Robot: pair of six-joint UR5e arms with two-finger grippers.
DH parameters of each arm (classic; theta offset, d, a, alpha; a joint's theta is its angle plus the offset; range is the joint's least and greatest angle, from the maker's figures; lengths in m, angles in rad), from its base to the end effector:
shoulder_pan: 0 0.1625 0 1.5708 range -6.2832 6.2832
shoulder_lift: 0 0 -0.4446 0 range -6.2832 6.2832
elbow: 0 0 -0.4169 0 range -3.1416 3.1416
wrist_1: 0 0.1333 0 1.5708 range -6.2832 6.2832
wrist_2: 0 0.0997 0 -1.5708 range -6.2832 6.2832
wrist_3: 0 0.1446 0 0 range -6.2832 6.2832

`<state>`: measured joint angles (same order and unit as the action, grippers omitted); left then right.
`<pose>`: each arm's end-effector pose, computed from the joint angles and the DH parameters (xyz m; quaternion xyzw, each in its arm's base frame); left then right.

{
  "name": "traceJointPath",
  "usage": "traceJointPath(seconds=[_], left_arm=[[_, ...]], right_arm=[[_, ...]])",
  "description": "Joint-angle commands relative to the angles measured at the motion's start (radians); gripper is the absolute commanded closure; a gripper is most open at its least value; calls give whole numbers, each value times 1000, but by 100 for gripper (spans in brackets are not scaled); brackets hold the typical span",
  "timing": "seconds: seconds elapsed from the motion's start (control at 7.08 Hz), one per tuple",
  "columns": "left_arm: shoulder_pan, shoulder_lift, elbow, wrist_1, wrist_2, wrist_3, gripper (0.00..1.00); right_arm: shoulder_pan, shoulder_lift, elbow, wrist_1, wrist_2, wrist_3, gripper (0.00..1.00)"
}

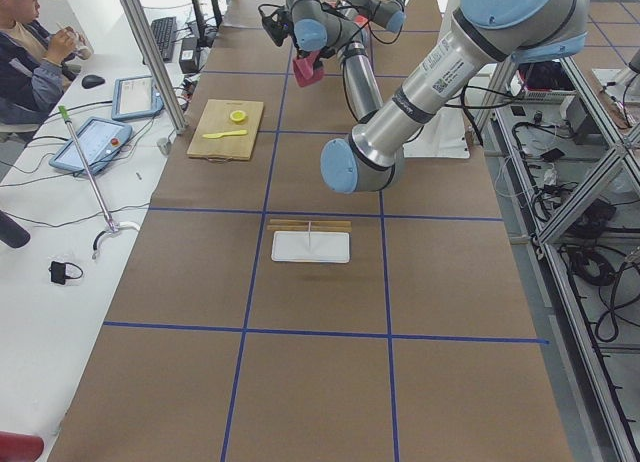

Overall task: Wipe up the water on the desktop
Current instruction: 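Carry the cloth with the right gripper down to the table while the left arm withdraws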

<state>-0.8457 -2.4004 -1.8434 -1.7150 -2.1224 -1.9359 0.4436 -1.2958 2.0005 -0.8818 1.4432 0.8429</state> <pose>0.3978 -0.5357 0.0355 -0.0811 0.5981 -0.3140 0.7329 -0.4742 -0.3933 0.2475 0.3948 -0.5067 -0.0679 0.7634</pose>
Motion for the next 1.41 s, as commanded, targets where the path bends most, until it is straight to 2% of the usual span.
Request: traceJointPath(seconds=[0.0, 0.28, 0.42, 0.56, 0.71, 0.85, 0.99, 1.13, 1.27], left_arm=[[-135, 89, -42, 0, -83, 161, 2], [-171, 115, -27, 2, -85, 267, 2], [-173, 121, 1, 2, -85, 285, 2], [-174, 125, 10, 2, -85, 305, 2], [-177, 127, 9, 2, -85, 325, 2], [-176, 142, 1, 2, -87, 331, 2], [-177, 162, 0, -1, -87, 353, 2], [-191, 202, 0, 2, -87, 500, 2], [-220, 254, -20, 2, -102, 576, 2]], right_arm=[[-45, -3, -87, -28, -4, 41, 100], [-83, -13, -95, -168, 28, 64, 100], [-82, -83, -73, -172, 66, 74, 100], [-48, -231, 20, -172, 135, 62, 100], [10, -372, 74, -167, 213, 50, 100], [65, -429, 79, -167, 277, 18, 100], [113, -468, 69, -173, 320, -26, 100], [139, -471, 45, -180, 357, -45, 100], [129, -439, 37, -181, 356, -30, 100]])
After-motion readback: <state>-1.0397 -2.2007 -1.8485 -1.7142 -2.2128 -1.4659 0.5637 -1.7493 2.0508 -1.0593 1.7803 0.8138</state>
